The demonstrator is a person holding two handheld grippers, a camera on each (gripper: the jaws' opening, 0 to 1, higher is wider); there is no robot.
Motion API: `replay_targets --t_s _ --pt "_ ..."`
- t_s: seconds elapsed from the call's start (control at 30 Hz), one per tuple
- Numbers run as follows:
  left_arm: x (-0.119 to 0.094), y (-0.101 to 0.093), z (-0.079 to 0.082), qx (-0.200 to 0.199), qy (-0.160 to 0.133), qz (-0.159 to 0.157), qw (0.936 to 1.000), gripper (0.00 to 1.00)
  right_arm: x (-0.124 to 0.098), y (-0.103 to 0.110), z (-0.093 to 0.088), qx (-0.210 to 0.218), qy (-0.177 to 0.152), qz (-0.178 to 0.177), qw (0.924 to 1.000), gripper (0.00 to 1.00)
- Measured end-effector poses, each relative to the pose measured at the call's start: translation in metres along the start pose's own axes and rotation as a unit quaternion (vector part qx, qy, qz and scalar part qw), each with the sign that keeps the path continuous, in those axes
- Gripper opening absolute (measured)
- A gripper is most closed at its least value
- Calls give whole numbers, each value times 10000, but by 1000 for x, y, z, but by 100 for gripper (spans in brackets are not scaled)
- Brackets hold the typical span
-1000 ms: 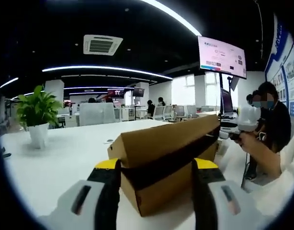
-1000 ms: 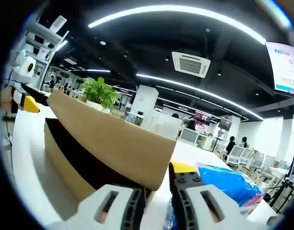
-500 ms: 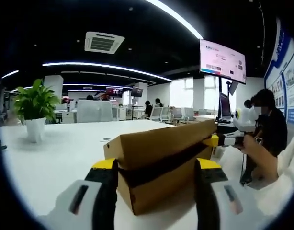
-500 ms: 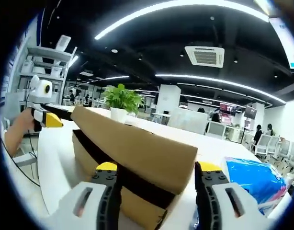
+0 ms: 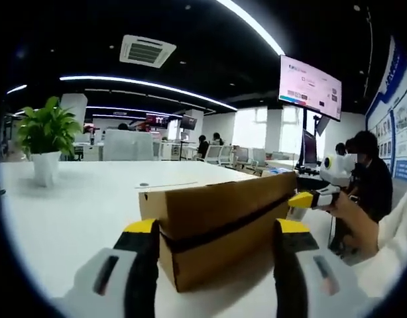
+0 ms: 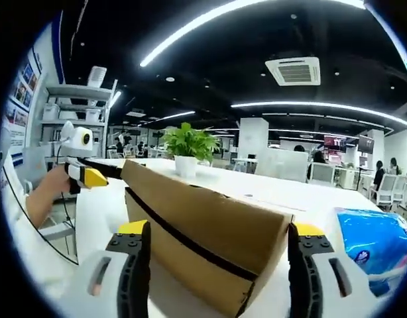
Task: Operate the shoe box by opening the lid, removing the specified soft item, and placing it in the target area until the item is outside and the box remains undamaged.
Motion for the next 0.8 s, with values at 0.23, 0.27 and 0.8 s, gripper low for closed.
replay_targets --t_s 0.23,0.27,0.8 --pt "-2 8 3 -281 -146 88 9995 63 -4 -9 9 766 -472 -67 9959 83" --pt "-1 10 3 -261 -182 151 9994 61 -5 -10 12 903 -622 -38 9940 81" --pt "4 25 -9 2 -223 638 9977 44 -4 -4 -2 372 -273 -352 9983 74"
Point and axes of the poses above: the point that each gripper's makers call its tool centre point, and the gripper's own axes: x roughly forward along the fingers, y roughly to its left, z roughly out of its top, the point moved 1 cm from there along -x, roughly backward along the fingers, and after that the axes turned 10 degrees about -x, right-handed, at the moved point
